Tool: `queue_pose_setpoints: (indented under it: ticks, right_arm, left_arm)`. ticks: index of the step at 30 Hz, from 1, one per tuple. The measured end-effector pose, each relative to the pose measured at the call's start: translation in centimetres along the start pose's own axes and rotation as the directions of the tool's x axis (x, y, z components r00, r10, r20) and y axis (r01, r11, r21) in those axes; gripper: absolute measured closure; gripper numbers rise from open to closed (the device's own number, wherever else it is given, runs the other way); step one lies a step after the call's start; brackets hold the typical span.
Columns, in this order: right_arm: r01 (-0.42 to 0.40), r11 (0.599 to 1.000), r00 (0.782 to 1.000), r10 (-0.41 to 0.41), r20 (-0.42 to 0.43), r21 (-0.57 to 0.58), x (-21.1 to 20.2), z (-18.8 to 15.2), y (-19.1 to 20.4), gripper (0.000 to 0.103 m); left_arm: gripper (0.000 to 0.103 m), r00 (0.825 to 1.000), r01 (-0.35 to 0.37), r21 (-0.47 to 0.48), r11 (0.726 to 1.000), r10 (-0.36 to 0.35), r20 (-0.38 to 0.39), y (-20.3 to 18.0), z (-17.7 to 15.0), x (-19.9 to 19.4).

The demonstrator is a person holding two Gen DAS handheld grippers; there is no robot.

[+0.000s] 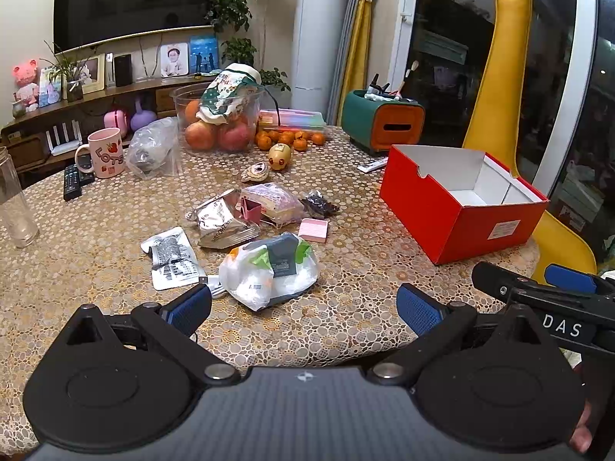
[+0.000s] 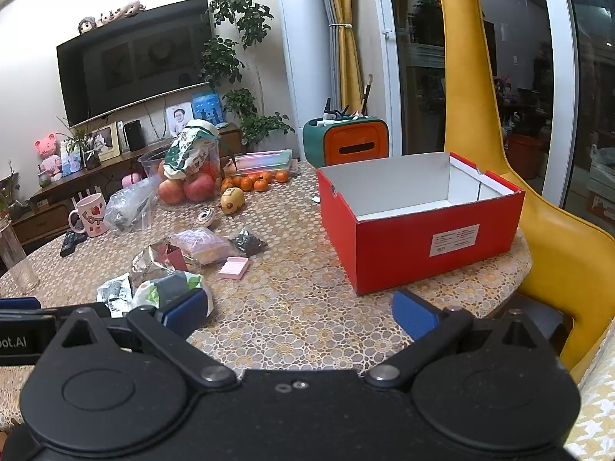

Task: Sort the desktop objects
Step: 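Move both tools toward the snack packets on the table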

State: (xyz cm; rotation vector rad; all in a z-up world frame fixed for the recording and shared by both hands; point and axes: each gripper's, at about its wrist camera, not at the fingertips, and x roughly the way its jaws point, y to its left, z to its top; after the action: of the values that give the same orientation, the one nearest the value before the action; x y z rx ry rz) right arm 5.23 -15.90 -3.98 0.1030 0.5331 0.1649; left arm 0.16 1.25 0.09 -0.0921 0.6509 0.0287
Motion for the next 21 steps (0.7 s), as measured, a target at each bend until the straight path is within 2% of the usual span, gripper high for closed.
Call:
queue_pose_setpoints:
  ticks: [21]
  right_arm:
    - [-0.038, 0.999, 0.999, 0.038, -0.017, -0.037, 0.7, 0.2, 0.2, 0.001]
  left_arm:
    - [0.000, 1.000, 0.003, -0.037, 0.999, -0.003, 0.003, 1.3, 0.1, 0.8]
